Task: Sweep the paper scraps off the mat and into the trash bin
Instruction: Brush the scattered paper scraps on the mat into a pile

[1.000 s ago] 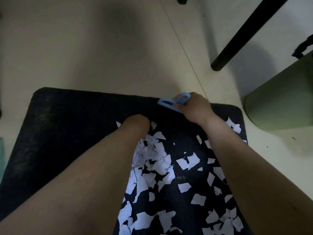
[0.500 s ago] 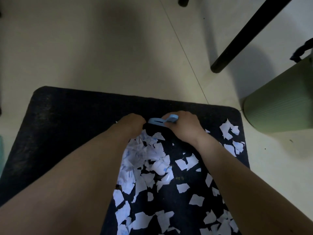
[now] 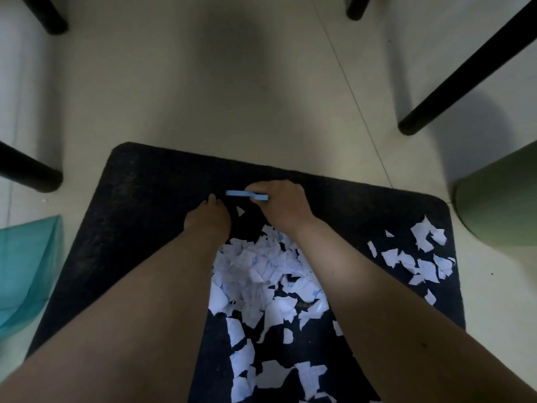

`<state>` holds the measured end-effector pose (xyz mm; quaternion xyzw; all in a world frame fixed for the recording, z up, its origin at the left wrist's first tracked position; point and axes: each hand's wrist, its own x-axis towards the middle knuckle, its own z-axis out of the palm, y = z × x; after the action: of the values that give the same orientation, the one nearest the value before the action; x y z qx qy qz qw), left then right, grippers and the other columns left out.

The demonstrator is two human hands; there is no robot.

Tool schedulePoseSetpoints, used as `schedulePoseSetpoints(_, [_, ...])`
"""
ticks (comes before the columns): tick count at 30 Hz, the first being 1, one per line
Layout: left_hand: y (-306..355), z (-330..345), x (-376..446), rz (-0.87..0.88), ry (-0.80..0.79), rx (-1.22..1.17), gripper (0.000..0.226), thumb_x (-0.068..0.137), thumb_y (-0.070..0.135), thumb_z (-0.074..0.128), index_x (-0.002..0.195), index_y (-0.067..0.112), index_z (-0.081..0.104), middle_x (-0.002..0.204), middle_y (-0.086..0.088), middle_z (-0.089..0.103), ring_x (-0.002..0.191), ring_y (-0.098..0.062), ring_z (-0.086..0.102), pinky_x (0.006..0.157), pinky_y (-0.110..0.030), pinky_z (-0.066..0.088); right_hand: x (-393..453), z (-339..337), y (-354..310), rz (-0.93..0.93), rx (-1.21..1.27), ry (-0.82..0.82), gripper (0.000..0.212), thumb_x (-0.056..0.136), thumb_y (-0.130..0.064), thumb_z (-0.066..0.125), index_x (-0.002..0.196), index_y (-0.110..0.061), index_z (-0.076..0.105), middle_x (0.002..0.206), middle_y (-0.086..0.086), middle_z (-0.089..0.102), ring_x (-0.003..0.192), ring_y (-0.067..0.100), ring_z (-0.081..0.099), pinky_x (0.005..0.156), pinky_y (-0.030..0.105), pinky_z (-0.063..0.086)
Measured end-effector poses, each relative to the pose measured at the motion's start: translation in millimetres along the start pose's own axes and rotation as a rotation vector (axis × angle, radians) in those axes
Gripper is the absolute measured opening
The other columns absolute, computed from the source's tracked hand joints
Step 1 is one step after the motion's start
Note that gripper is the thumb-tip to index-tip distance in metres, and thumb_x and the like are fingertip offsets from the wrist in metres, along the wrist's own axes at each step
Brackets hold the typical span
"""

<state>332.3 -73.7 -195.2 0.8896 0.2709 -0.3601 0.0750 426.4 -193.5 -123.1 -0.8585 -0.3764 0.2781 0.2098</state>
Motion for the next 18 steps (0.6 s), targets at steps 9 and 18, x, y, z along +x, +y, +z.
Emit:
schedulePoseSetpoints(9, [-15, -1, -4, 0.034, -0.078, -0.056, 0.073, 0.097, 0.006, 0.044, 0.153, 0.006, -0.002, 0.16, -0.007, -0.015, 0.148, -0.023, 0.014, 0.114, -0.044, 0.034, 2, -33, -10, 0.105, -0.056, -0.077, 0.024, 0.092, -0.033, 0.057, 0.113, -0.028, 0.066, 0.112, -0.003, 0.067, 0.099, 0.015, 0.061, 0.088, 0.027, 0.047])
schedulePoseSetpoints(18, [-15, -5, -6, 0.041, -0.103, -0.065, 0.069, 0.097, 0.005, 0.043, 0.154, 0.007, 0.004, 0.161, -0.007, -0.012, 0.146, -0.025, 0.021, 0.113, -0.043, 0.034, -7, -10, -11, 0.107, -0.109, -0.178, 0.024, 0.094, -0.031, 0.054, 0.116, -0.032, 0.065, 0.112, -0.002, 0.068, 0.099, 0.014, 0.063, 0.089, 0.029, 0.049])
